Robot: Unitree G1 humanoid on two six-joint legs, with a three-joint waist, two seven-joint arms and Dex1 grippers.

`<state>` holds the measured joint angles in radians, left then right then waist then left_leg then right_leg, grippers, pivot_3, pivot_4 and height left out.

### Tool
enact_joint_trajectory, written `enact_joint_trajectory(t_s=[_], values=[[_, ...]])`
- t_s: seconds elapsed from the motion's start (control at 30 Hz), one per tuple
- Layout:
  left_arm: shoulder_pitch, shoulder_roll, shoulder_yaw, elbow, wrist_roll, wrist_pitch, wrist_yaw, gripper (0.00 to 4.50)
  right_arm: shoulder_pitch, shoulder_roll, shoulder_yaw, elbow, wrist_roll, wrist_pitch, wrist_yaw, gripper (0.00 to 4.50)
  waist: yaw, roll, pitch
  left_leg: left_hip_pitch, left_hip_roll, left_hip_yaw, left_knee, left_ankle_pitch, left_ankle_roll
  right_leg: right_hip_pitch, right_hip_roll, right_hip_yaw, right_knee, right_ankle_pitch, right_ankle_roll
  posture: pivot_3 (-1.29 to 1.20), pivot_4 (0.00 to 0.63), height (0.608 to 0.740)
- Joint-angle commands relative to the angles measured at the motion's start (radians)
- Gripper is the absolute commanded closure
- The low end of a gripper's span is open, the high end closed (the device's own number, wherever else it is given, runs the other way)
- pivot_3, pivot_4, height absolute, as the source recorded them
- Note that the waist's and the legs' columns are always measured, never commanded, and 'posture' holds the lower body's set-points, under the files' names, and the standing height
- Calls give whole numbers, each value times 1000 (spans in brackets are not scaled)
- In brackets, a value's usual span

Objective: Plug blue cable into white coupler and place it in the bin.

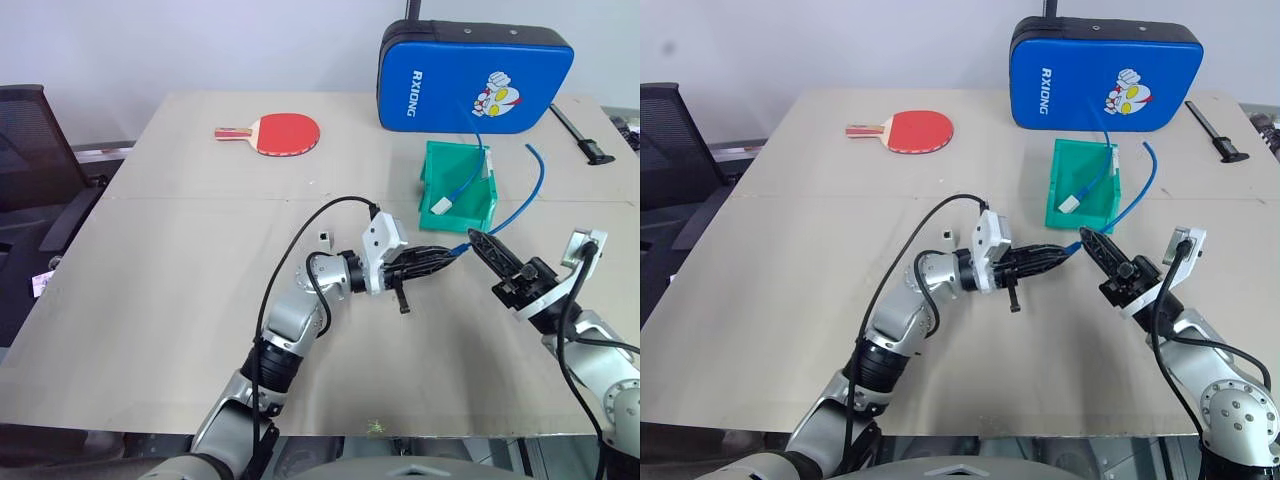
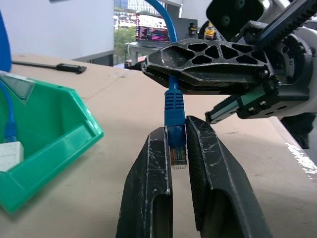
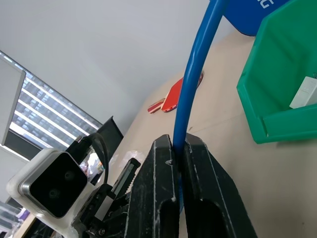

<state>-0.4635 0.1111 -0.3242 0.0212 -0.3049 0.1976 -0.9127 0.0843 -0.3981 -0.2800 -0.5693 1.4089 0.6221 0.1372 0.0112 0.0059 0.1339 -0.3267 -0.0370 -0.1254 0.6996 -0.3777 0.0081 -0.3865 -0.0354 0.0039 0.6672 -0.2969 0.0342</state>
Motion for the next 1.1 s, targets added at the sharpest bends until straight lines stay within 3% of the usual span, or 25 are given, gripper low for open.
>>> enact_joint_trajectory(t_s=[0.03, 0.13, 0.17, 0.23, 0.37, 0.5, 0.83, 0.93, 1.07, 1.1], values=[[1, 0, 1, -9, 1, -21, -5, 4461, -18, -14, -14, -30, 27, -10, -2, 4500, 0, 0, 0, 0, 0, 0, 0, 0, 0, 0, 0, 0, 0, 0, 0, 0, 150, 740], [2, -6, 11, -12, -17, -9, -2, 4461, -12, -30, -11, -38, 46, 2, 17, 4500, 0, 0, 0, 0, 0, 0, 0, 0, 0, 0, 0, 0, 0, 0, 0, 0, 150, 740], [1, -13, 23, -17, -38, 12, 2, 4494, -5, -42, -10, -46, 57, 11, 39, 4244, 0, 0, 0, 0, 0, 0, 0, 0, 0, 0, 0, 0, 0, 0, 0, 0, 150, 740], [-9, -22, 53, -41, -112, 94, -3, 4500, 10, -75, -20, -64, 88, 28, 92, 3652, 1, 0, 0, 0, 0, 0, 0, 0, 0, 0, 0, 0, 0, 0, 0, 0, 150, 740], [-37, -7, 101, -95, -268, 283, -37, 4500, 13, -142, -42, -55, 68, 31, 180, 1731, -1, 0, 0, 0, 0, 0, 0, 0, 0, 0, 0, 0, -1, 0, 0, 0, 150, 740], [-64, 12, 131, -117, -357, 399, -58, 4500, 13, -211, -32, -42, 29, 47, 268, 1731, 1, 0, 0, 0, 0, -1, 0, 0, 0, 1, 0, -1, -1, 0, 0, 0, 150, 740], [-62, 37, 132, -159, -434, 512, -82, 4500, -39, -196, -10, -20, 14, 44, 290, 1731, 1, 0, 0, 0, 0, -2, 0, 0, 0, 1, 0, -2, -3, 0, 0, 0, 150, 740], [-61, 32, 135, -161, -436, 517, -75, 4500, -31, -203, -1, -29, 5, 54, 300, 2477, 1, 0, 0, -1, 0, -2, 0, 0, 0, 1, 0, -2, -3, 0, 0, 0, 150, 740], [-65, 23, 134, -155, -432, 513, -73, 4500, -21, -211, 2, -33, 2, 63, 315, 4400, 1, 0, 0, -1, 0, -2, 0, 0, 0, 1, 0, -2, -3, 0, 0, 0, 150, 740], [-65, 23, 133, -153, -431, 513, -74, 4500, -23, -213, 0, -31, 3, 63, 315, 4400, 1, 0, 0, -1, 0, -2, 0, 0, 0, 1, 0, -2, -3, 0, 0, 0, 150, 740]])
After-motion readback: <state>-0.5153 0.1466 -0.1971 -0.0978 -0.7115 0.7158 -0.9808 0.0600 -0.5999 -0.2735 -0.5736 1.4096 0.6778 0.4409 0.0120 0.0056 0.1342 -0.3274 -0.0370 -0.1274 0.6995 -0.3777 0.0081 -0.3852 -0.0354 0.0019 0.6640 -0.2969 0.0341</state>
